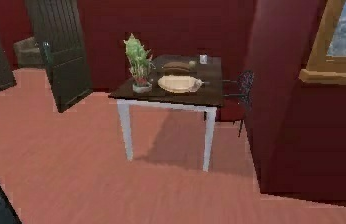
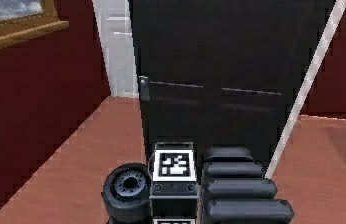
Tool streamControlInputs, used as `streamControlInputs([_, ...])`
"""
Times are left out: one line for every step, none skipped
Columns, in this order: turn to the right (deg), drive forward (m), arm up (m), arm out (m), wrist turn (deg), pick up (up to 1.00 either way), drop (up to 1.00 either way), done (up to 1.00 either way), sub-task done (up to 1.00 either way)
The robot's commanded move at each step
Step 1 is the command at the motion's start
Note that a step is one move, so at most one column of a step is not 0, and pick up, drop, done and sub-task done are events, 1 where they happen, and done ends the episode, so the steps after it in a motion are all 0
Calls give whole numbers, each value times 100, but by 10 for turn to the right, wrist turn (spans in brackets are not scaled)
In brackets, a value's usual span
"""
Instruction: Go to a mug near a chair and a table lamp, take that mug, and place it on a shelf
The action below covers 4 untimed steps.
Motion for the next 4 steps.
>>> streamControlInputs([0,60,0,0,0,0,0,0,0])
streamControlInputs([-240,0,0,0,0,0,0,0,0])
streamControlInputs([0,55,0,0,0,0,0,0,0])
streamControlInputs([-450,0,0,0,0,0,0,0,0])
